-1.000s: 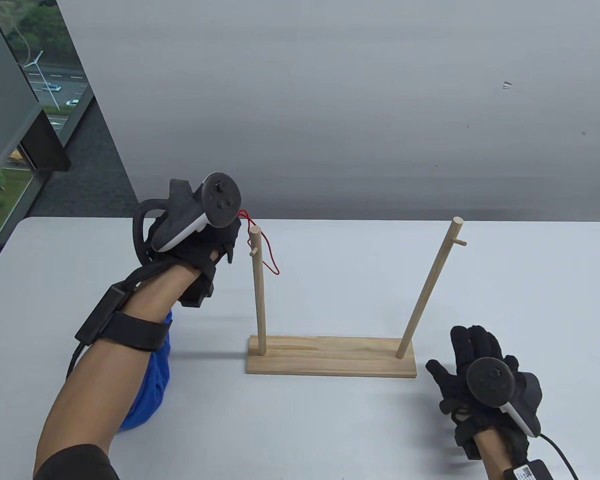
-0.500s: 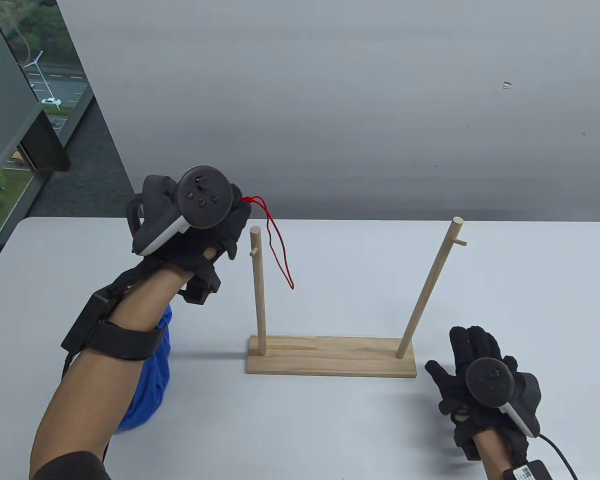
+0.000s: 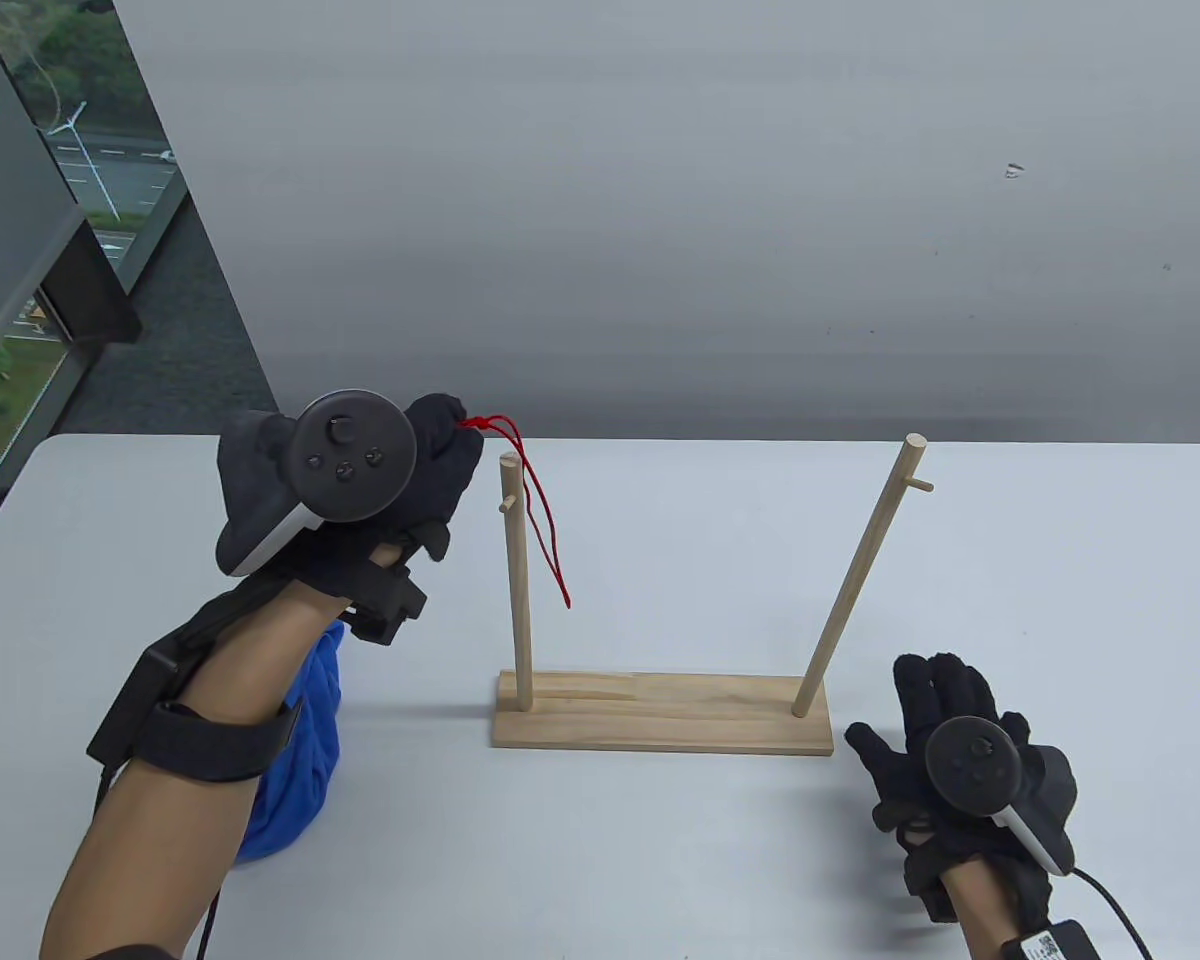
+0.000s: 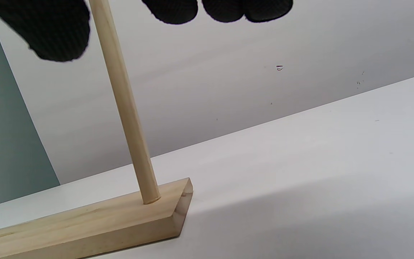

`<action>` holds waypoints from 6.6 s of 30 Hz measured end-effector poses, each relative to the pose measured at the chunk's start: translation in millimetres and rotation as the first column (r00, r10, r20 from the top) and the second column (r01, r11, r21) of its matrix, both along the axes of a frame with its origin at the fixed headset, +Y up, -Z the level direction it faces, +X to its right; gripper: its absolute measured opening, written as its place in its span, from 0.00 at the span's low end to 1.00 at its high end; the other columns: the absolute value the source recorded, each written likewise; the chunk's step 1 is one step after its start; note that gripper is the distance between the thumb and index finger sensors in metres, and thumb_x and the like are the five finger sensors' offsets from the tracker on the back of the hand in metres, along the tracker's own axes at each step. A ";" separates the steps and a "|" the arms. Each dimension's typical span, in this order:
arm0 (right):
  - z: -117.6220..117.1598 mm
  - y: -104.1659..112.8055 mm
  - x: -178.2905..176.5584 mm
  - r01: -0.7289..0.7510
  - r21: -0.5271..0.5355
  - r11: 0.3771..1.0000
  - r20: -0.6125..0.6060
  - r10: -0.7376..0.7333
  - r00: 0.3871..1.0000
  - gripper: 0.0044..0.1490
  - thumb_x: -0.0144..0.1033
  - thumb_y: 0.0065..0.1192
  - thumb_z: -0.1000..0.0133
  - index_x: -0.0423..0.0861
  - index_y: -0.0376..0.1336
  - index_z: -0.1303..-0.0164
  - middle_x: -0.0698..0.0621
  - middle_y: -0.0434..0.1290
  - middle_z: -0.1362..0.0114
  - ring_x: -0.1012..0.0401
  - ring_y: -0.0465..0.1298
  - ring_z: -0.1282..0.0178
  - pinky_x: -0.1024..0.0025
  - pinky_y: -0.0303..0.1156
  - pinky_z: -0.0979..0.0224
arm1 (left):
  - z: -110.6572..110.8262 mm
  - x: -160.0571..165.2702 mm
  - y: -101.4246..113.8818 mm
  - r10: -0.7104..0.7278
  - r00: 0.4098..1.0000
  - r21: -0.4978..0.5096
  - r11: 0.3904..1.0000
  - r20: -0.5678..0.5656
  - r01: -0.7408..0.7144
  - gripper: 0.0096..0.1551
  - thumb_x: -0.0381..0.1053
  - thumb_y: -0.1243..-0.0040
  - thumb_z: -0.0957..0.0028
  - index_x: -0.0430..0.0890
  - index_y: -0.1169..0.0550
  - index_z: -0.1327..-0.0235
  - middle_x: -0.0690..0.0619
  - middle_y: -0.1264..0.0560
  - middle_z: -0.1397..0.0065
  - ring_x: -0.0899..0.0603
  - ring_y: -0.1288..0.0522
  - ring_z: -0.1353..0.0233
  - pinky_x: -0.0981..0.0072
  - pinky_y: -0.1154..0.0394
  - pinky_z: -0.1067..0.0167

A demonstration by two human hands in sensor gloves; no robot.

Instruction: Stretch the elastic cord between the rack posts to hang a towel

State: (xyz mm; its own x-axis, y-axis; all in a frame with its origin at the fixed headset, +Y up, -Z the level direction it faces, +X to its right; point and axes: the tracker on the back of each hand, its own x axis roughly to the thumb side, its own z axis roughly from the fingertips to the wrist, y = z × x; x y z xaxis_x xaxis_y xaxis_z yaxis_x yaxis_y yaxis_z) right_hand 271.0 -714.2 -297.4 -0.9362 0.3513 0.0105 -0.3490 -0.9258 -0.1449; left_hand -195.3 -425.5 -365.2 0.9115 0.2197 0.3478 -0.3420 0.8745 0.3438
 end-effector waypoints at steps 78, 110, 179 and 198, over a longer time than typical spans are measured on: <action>0.5 -2.5 -18.1 0.033 0.026 0.999 -0.097 -0.031 0.995 0.53 0.64 0.57 0.49 0.47 0.44 0.23 0.39 0.45 0.19 0.40 0.54 0.21 0.25 0.45 0.31 | -9.6 2.3 -345.7 0.273 0.938 -0.507 0.789 -0.214 -0.346 0.39 0.63 0.24 0.60 0.51 0.22 0.35 0.50 0.19 0.31 0.35 0.20 0.33 0.30 0.35 0.31; 0.1 26.9 -61.9 0.106 0.216 0.971 -0.261 -0.047 0.964 0.45 0.61 0.62 0.51 0.44 0.59 0.31 0.40 0.63 0.27 0.43 0.73 0.34 0.36 0.70 0.41 | -12.9 21.9 -343.3 0.096 0.966 -0.422 0.886 -0.239 -0.193 0.28 0.63 0.27 0.55 0.54 0.18 0.44 0.57 0.14 0.40 0.40 0.16 0.36 0.36 0.33 0.29; -107.0 76.0 -193.5 0.358 0.030 0.933 -0.482 -0.300 0.823 0.24 0.40 0.70 0.51 0.47 0.70 0.46 0.44 0.82 0.50 0.60 0.87 0.76 0.79 0.80 0.82 | -11.4 22.2 -343.9 0.088 0.968 -0.429 0.884 -0.236 -0.185 0.29 0.62 0.24 0.56 0.52 0.17 0.44 0.56 0.15 0.41 0.41 0.16 0.35 0.35 0.34 0.27; -55.0 172.8 -121.8 0.080 0.420 0.904 -0.357 0.083 0.931 0.25 0.42 0.70 0.52 0.48 0.70 0.45 0.47 0.81 0.51 0.60 0.87 0.73 0.78 0.80 0.79 | -11.4 22.2 -343.9 0.088 0.968 -0.429 0.884 -0.236 -0.185 0.29 0.62 0.24 0.56 0.53 0.17 0.44 0.57 0.15 0.41 0.41 0.15 0.35 0.35 0.33 0.27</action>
State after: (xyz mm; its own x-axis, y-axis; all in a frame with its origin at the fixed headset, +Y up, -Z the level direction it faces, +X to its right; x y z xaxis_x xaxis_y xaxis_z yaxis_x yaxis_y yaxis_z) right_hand 149.2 -541.5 -352.4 -0.8391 0.2352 0.4904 -0.4510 -0.8049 -0.3856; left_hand -173.2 -769.4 -376.6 0.9008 0.4343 -0.0065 -0.4342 0.9008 0.0057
